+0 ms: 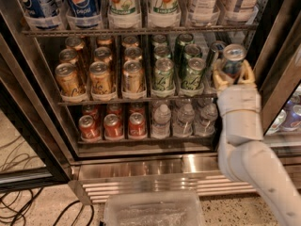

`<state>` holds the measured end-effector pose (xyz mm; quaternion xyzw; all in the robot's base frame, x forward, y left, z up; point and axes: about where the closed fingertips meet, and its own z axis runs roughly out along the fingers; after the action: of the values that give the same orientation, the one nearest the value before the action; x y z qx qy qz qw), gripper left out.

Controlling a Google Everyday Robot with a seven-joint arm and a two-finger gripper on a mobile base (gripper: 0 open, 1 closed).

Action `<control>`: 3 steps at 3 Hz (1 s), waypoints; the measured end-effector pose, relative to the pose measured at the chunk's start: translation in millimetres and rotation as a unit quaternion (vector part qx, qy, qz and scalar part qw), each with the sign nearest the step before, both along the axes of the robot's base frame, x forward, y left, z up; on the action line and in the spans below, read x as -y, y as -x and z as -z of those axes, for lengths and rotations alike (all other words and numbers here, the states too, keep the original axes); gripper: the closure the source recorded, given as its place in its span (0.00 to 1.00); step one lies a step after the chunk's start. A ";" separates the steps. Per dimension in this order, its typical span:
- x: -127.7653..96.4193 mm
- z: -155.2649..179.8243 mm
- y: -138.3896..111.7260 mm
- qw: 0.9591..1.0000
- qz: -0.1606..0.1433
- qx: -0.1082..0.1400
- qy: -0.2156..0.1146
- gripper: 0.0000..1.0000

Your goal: Pick redbull can from middle shelf of fridge

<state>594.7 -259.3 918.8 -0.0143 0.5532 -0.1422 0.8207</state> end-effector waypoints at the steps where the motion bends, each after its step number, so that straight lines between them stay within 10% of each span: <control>1: 23.6 -10.3 40.2 0.998 -0.032 -0.038 0.032 1.00; 2: 95.1 11.0 76.8 0.995 -0.020 -0.097 0.002 1.00; 3: 95.0 11.0 76.8 0.995 -0.020 -0.097 0.002 1.00</control>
Offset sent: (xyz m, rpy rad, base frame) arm -0.2237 0.0663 0.0068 0.1727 0.6236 1.1637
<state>517.9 -354.3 907.8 -0.0407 0.6295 -0.1249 0.7658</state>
